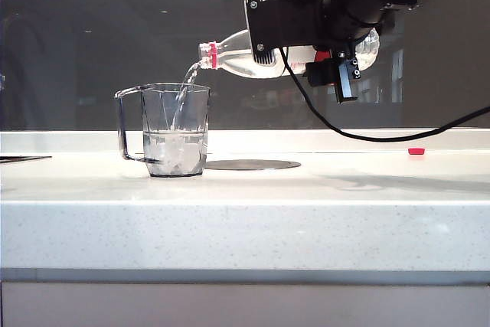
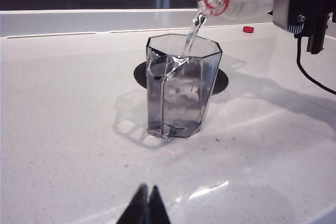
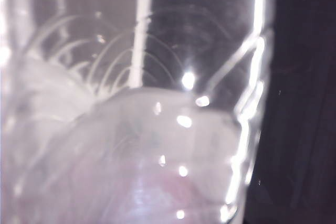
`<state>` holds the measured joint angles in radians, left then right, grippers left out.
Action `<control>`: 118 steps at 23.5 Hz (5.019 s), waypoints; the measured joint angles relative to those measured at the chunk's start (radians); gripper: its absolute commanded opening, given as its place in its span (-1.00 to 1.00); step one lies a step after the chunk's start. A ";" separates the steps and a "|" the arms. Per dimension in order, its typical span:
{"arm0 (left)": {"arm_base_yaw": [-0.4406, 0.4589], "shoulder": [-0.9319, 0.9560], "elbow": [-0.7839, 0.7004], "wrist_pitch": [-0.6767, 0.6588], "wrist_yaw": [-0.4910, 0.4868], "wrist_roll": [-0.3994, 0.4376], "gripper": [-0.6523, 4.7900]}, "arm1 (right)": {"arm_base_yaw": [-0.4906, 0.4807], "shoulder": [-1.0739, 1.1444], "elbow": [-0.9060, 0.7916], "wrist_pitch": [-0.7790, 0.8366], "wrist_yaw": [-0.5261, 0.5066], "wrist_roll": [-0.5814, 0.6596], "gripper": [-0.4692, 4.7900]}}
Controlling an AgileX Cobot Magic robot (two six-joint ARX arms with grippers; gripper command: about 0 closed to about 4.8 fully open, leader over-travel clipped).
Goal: Pick up the mineral water bottle on the table and pour water into the mug until it's half full.
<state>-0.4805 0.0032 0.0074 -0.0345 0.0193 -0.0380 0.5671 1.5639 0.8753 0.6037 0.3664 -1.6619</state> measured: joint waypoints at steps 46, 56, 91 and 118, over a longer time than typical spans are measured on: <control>0.000 0.000 0.000 0.000 0.000 0.000 -0.77 | -0.068 -0.001 -0.318 0.336 -0.026 1.709 0.20; 0.000 0.000 0.000 0.000 0.000 0.000 -0.78 | -0.097 0.005 -0.394 0.432 -0.004 1.718 0.20; 0.138 0.000 0.000 0.000 0.004 0.000 -0.77 | -0.079 -0.237 -0.629 0.451 -0.086 1.785 1.00; 0.537 0.000 0.000 0.000 0.000 0.000 -0.77 | 0.253 -1.030 -0.670 -0.180 -0.003 1.775 -0.83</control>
<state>0.0566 0.0032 0.0074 -0.0345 0.0196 -0.0380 0.8200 0.5335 0.2054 0.4236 0.3630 0.1131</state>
